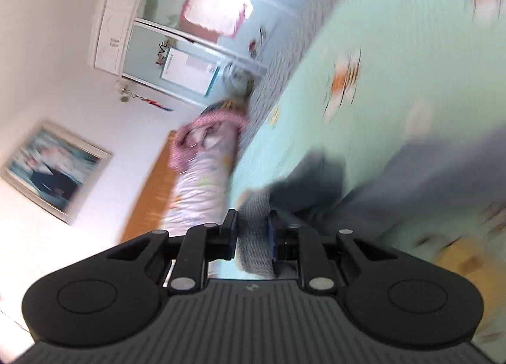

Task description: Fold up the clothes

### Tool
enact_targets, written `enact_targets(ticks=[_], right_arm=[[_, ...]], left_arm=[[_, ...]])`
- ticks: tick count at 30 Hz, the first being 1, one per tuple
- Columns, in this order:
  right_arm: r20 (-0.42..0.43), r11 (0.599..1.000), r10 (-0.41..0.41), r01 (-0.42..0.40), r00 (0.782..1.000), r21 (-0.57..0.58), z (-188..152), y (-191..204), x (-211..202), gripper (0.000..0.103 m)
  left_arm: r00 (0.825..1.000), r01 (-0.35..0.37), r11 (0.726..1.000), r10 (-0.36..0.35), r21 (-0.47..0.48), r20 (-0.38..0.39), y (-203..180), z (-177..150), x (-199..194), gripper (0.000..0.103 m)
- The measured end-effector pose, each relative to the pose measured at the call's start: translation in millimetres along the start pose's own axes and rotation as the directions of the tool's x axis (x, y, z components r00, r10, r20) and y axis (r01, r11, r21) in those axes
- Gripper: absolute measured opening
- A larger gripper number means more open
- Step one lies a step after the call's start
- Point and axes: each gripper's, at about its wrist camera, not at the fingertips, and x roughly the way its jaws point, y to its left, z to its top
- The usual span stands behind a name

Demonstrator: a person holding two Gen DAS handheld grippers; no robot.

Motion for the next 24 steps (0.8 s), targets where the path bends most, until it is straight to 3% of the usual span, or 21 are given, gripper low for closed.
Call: enact_targets(ticks=[2, 4, 7, 9, 11, 16, 19, 21, 24], right_arm=[[-0.002, 0.985, -0.165, 0.164, 0.986, -0.045, 5.0, -4.7, -20.6, 0.021], [-0.046, 0.952, -0.307, 0.305, 0.951, -0.039, 4.1, -24.3, -33.4, 0.021], [-0.121, 0.913, -0.406, 0.409, 0.906, -0.006, -8.1, -50.7, -42.2, 0.021], [-0.143, 0.921, -0.385, 0.390, 0.912, 0.010, -21.0, -63.1, -52.7, 0.021], [-0.154, 0.928, -0.370, 0.371, 0.916, -0.019, -29.7, -59.5, -55.4, 0.021], [-0.137, 0.899, -0.432, 0.414, 0.891, -0.140, -45.9, -59.5, -53.4, 0.021], [-0.141, 0.906, -0.418, 0.401, 0.898, -0.133, -50.0, -66.0, -53.4, 0.021], [-0.139, 0.916, -0.394, 0.376, 0.909, -0.136, -51.5, -66.1, -52.9, 0.021], [-0.132, 0.921, -0.380, 0.361, 0.915, -0.148, -51.1, -65.3, -52.4, 0.021]], left_arm=[[0.999, 0.046, 0.998, -0.046, 0.042, -0.007, -11.6, -1.4, 1.2, 0.027], [0.995, 0.102, 0.992, -0.100, 0.070, -0.023, -23.5, -3.5, 3.5, 0.027], [0.982, 0.187, 0.977, -0.181, 0.107, -0.060, -42.8, -8.7, 7.4, 0.027], [0.970, 0.233, 0.962, -0.220, 0.140, -0.102, -57.3, -14.7, 12.4, 0.027], [0.968, 0.234, 0.954, -0.212, 0.186, -0.134, -69.4, -21.6, 19.8, 0.027], [0.964, 0.207, 0.971, -0.181, 0.122, -0.194, -71.1, -23.3, 39.0, 0.028], [0.964, 0.180, 0.980, -0.158, 0.089, -0.215, -71.3, -20.6, 45.9, 0.043], [0.970, 0.146, 0.983, -0.120, 0.113, -0.211, -77.2, -20.0, 49.8, 0.046], [0.975, 0.051, 0.986, -0.014, 0.161, -0.223, -87.5, -17.7, 62.1, 0.056]])
